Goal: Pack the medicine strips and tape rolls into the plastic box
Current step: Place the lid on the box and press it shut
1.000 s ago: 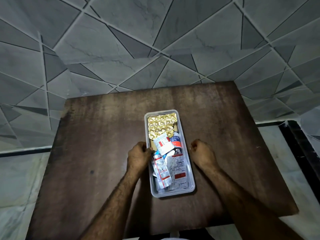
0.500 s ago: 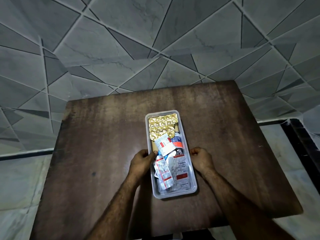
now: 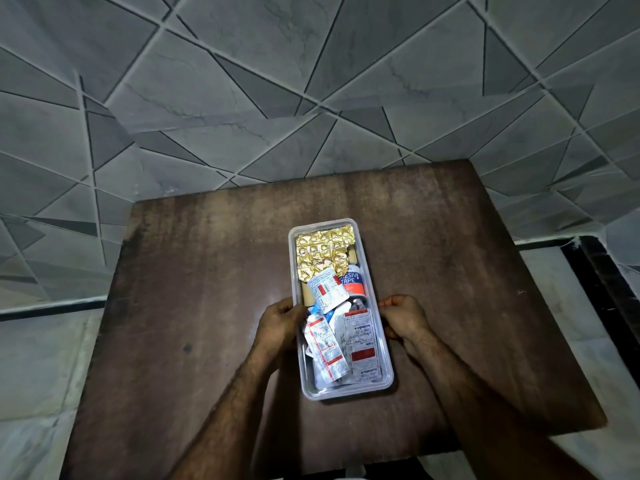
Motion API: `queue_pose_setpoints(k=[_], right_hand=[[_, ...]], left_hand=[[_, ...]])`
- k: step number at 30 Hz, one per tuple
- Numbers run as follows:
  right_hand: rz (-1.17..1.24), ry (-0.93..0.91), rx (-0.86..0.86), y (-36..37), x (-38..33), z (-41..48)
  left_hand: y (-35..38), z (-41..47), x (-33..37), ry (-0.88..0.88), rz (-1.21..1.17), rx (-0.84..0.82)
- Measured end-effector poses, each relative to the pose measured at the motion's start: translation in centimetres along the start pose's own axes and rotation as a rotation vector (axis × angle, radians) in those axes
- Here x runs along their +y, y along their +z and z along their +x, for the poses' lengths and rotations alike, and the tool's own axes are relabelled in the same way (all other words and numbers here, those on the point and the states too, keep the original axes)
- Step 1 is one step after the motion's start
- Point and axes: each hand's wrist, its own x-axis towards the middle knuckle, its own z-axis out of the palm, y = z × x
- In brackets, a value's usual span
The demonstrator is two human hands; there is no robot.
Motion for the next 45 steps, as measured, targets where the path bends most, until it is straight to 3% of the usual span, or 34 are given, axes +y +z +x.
queue_pose_setpoints(k=[5,10,23,35,41,43,45], right_hand=[[0.333,0.048,-0.115,-0.6,-0.4,-0.6],[0.413,0.042,-0.117,-3.2,-1.1,-0.4],[0.338,-0.083,-0.017,-9.6,-4.3,-2.4],[0.228,-0.29,0.044,-7.5,-7.7,-5.8],[0.178,-0.354,0.026,-4.9,-8.7,-7.2],[0.085,-0.384,0.055,-3.8,-8.8,-7.7],[-0.026,-0.419,0.085,-2.4,-8.9,-8.3]], left_hand=[[-0.4,-0.5,0.7,0.032,-0.012,-0.015],[-0.5,-0.6,0.9,0.058,-0.042,-0.013],[-0.7,0.8,-0.3,0.037,0.015,0.035],[-0.8,2.1,-0.7,0.047,0.025,0.056],[0.1,0.4,2.6,0.351,0.253,0.423],[0.8,-0.4,4.2,0.383,0.155,0.287],[1.9,-1.6,5.8,0.298,-0.098,0.063]])
